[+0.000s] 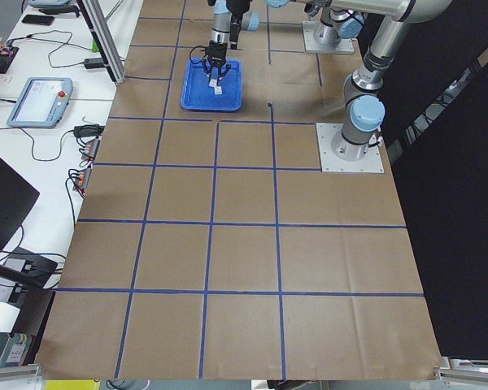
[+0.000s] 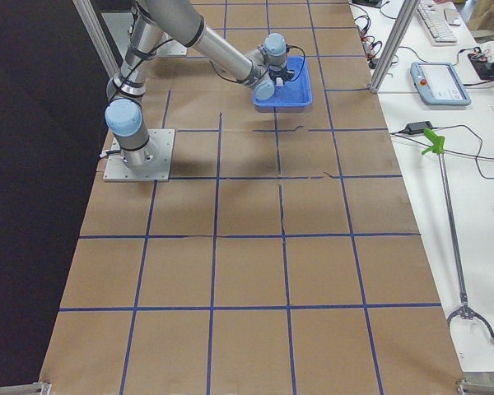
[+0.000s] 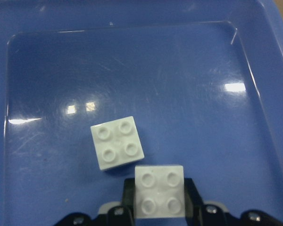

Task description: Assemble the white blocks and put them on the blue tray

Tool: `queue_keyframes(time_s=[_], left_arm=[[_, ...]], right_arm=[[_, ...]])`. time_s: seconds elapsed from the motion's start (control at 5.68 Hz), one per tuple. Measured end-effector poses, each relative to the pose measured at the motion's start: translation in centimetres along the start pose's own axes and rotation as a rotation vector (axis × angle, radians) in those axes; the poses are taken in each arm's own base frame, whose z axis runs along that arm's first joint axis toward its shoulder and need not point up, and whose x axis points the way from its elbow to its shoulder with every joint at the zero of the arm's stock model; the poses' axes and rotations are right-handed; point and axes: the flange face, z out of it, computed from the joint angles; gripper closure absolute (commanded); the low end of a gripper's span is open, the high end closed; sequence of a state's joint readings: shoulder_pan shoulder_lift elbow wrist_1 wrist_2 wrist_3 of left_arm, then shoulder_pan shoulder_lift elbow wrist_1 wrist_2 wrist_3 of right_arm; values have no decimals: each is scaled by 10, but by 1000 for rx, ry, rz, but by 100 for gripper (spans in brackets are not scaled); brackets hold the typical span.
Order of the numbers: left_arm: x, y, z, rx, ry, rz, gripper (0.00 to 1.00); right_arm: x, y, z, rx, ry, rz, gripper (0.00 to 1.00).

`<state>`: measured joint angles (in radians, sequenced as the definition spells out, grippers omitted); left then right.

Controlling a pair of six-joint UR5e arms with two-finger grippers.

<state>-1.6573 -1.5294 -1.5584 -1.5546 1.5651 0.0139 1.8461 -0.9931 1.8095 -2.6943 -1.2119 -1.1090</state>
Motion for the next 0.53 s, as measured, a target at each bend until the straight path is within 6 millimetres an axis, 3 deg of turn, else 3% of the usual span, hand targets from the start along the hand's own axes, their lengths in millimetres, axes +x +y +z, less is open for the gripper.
queue_keyframes(time_s=[0.53], left_arm=[[-11,-1,0,-1,-3,-20,1]], right_arm=[[-5,-2,4,-8,-15,6,84]])
